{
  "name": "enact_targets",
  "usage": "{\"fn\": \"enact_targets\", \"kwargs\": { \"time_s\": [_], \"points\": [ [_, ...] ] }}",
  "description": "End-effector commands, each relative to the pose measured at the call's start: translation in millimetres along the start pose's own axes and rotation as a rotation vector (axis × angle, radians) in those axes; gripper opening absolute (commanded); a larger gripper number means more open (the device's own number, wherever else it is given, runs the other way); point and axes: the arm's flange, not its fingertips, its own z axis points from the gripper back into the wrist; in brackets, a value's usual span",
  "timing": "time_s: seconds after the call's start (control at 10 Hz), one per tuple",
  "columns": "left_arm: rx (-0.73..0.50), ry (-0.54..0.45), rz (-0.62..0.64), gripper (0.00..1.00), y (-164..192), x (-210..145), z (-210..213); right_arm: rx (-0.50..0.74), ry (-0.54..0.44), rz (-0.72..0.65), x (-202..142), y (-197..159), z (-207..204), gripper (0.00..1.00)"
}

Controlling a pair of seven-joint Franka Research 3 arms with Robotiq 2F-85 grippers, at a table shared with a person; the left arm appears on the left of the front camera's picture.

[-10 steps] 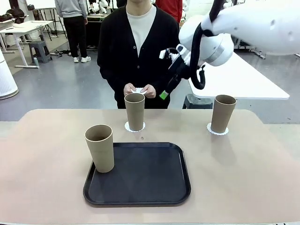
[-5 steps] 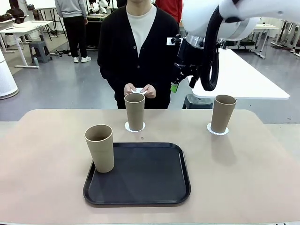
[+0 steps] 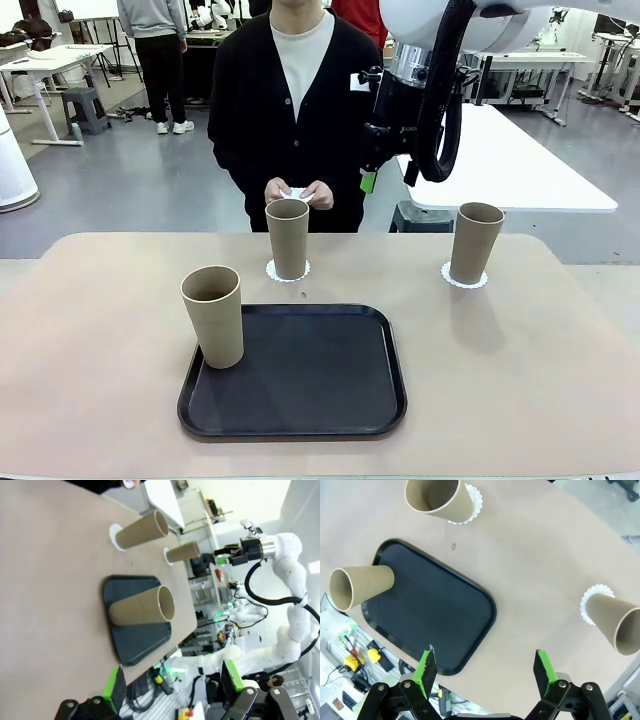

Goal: Place coasters on the table and set cups on them.
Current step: Take one Reusable plastic cup from the Flat Tray and place it on a coaster set by the human.

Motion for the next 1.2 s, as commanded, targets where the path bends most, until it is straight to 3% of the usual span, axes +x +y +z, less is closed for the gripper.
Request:
{"fn": "enact_targets", "kwargs": {
  "time_s": [0.0,0.8,1.1],
  "points": [
    [-0.009,-0.006,-0.008,1.00,-0.6,-0.4,1.5,-0.018,-0.003,-0.022,-4.6,-0.5,-3.8,1.00],
    [-0.009,-0.006,-0.008,1.00,-0.6,-0.4,1.5,0.000,0.002,-0.003,-0.4,-0.7,-0.9,1.00],
    [-0.009,-0.006,-0.008,1.00,-0.6,-0.4,1.5,0.201,-0.131,-0.142,-93.1,-42.2,11.3,1.00]
  ]
}}
